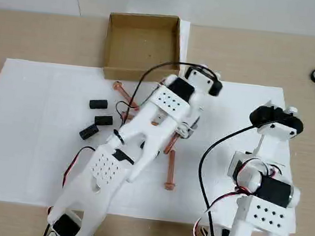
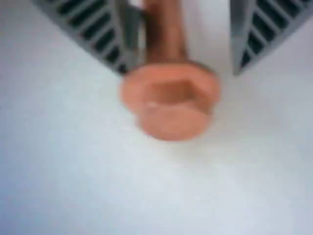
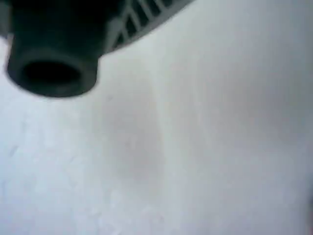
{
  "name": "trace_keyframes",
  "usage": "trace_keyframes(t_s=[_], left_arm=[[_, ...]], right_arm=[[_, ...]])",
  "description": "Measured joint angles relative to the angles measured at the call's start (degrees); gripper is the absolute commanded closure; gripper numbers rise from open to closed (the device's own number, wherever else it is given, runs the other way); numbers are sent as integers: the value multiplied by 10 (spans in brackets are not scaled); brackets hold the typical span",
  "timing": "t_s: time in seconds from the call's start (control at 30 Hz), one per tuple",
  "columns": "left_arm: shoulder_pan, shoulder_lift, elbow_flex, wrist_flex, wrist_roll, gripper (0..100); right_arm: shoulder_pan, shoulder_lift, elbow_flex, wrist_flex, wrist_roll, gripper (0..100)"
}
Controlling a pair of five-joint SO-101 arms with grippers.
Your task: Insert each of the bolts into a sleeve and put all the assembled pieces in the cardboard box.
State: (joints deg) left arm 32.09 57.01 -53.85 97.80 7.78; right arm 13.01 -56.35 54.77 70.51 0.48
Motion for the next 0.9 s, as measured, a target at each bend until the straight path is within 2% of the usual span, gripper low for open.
trace_keyframes(t_s=[0.27,0.47,0.57,0.7,0.9], left_arm=[[16,-11,-33,14,-3,994],[18,-155,-53,15,-3,994],[15,-244,-53,16,-3,994],[1,-367,4,16,-3,994],[-32,-556,199,16,-3,994]], right_arm=[[0,0,40,0,0,994],[-2,0,42,0,0,994],[-25,0,42,0,0,993],[-65,-13,43,-5,0,992],[-154,-128,43,-96,0,994]])
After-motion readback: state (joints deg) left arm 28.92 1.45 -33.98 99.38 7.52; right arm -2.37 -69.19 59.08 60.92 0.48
